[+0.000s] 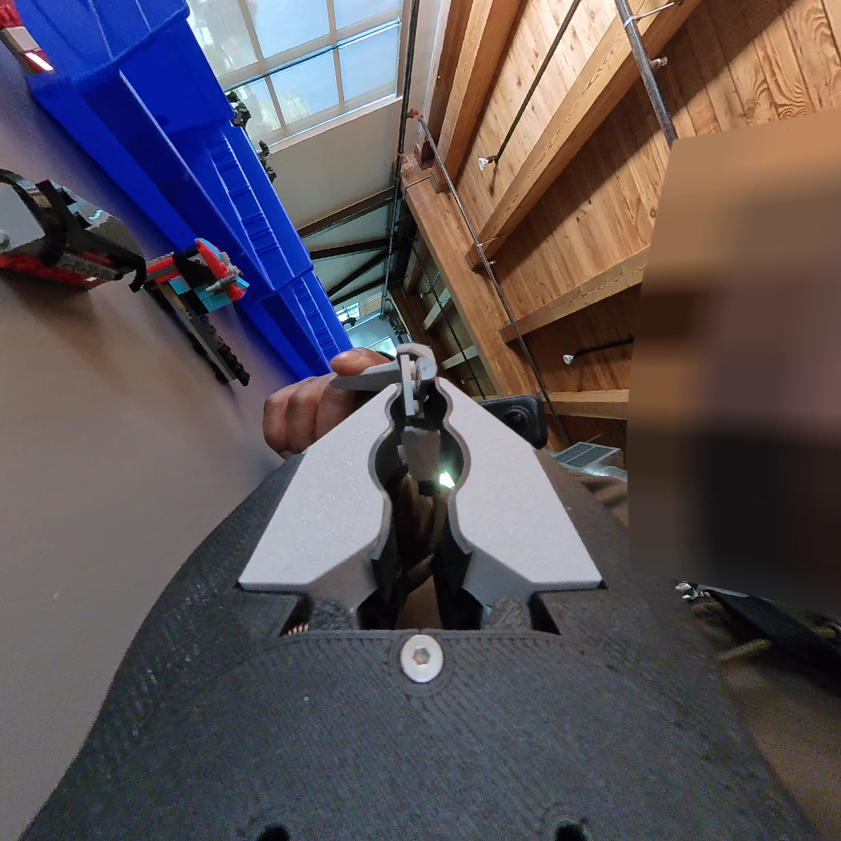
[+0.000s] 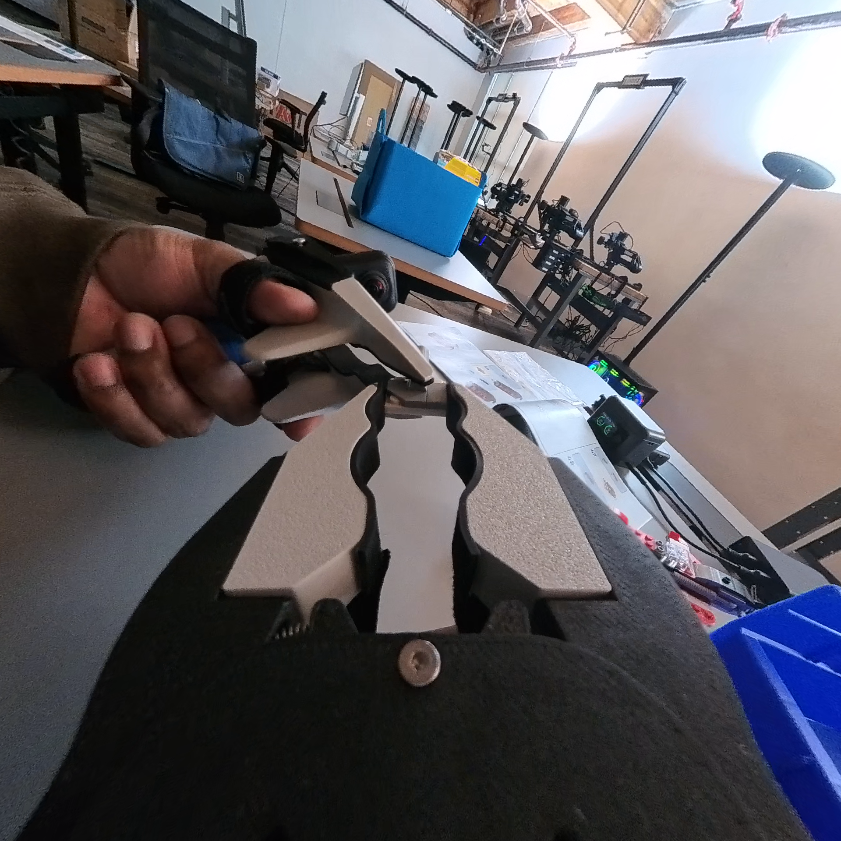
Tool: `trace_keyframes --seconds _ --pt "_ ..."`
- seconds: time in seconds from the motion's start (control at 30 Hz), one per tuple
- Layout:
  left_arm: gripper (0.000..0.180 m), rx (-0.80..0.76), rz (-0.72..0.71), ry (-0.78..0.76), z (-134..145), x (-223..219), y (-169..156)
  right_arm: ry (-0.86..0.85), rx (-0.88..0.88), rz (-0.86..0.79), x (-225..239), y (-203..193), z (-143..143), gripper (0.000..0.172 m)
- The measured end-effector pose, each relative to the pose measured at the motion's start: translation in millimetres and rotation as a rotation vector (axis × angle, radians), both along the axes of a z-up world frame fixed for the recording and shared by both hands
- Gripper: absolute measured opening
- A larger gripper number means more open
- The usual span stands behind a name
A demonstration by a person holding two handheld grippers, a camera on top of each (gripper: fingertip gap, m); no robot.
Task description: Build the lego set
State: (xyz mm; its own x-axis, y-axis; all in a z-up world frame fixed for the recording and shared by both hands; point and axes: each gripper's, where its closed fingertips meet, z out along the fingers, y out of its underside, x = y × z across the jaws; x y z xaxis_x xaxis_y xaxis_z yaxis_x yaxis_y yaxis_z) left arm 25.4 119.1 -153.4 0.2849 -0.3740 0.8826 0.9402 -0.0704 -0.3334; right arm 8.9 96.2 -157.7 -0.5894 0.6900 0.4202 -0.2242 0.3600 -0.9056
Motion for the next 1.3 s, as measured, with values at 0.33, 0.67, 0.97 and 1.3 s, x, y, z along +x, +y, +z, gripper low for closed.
trace_keyframes --seconds 0.33,0.67,0.97,1.3 --pt "0.013 0.066 0.004 -0.04 8 -3 -3 0.042 -0.014 -0.009 2 2 8 0.027" --pt "0.011 0.083 0.024 -0.043 9 -3 -3 0.06 -0.021 -0.013 3 2 11 0.027" --pt "0.011 0.107 0.03 -0.031 12 -2 -3 0.071 -0.037 -0.006 5 1 15 0.028" --pt "0.01 0.11 0.038 0.07 17 2 -5 0.098 -0.048 0.009 10 0 20 0.028"
